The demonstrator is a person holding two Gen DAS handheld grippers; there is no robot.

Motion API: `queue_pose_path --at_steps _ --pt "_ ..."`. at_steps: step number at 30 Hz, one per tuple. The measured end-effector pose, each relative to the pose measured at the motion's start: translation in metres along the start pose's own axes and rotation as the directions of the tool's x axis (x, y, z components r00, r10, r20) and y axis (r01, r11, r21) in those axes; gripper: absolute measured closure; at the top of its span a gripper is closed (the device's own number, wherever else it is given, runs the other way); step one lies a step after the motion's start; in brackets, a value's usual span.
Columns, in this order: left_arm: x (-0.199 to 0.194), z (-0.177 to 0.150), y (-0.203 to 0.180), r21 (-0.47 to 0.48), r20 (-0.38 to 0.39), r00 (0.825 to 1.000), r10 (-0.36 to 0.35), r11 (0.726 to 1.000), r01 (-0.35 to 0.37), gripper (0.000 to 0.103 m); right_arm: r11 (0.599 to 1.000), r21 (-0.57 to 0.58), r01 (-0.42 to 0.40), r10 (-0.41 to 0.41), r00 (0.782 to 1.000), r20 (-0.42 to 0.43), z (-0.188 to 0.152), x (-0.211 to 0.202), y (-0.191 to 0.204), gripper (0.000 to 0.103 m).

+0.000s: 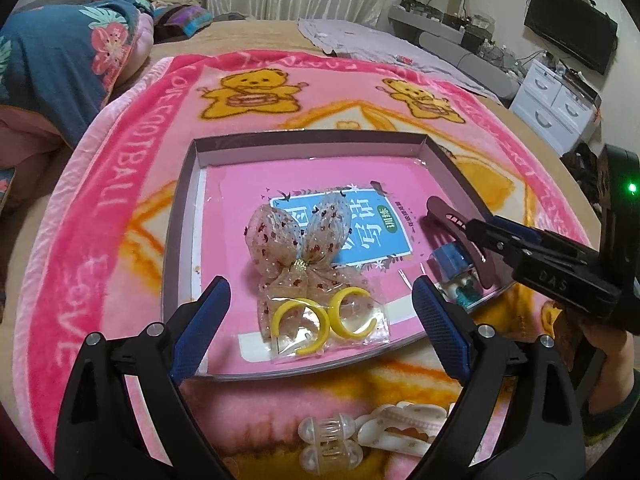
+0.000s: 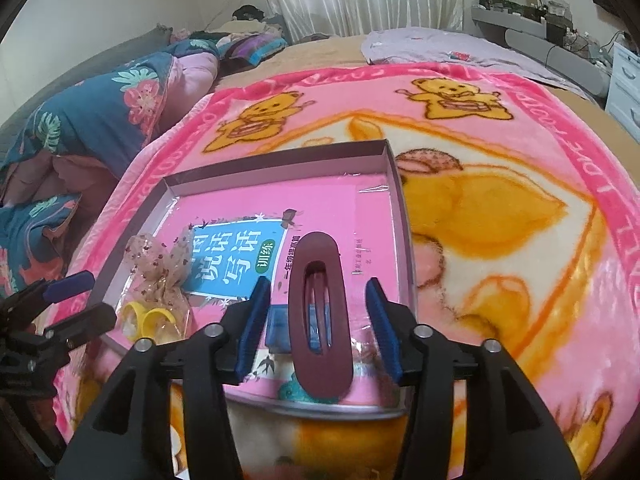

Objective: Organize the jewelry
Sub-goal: 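Lower the maroon oval clip into the box lid and open the right gripper, then withdraw both grippers from the box lid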

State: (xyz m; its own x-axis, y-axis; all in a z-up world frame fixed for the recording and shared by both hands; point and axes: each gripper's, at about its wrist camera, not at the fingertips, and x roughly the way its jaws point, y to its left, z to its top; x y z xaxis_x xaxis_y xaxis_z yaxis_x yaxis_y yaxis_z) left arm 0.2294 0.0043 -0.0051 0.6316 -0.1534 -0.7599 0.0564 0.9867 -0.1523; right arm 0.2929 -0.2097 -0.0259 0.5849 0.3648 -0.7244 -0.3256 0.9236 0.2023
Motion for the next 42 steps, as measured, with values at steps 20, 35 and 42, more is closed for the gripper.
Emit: queue_pose_path --at_steps 20,35,42 --pt "-0.053 -0.005 0.01 -0.034 0.076 0.997 0.012 0.999 -0.01 0.01 1.0 0.017 -0.018 0.016 0.99 0.137 -0.006 -0.07 0.007 0.009" --pt "-0.11 -0.008 0.014 -0.082 0.179 0.983 -0.024 0.996 0.04 0.01 0.999 -0.021 -0.025 0.029 0.98 0.195 -0.021 -0.12 0.028 0.007" --pt "-0.128 -0.018 0.013 -0.09 0.202 0.979 -0.03 0.995 0.049 0.01 0.999 -0.041 -0.023 0.031 0.975 0.219 -0.03 -0.142 0.036 0.007"
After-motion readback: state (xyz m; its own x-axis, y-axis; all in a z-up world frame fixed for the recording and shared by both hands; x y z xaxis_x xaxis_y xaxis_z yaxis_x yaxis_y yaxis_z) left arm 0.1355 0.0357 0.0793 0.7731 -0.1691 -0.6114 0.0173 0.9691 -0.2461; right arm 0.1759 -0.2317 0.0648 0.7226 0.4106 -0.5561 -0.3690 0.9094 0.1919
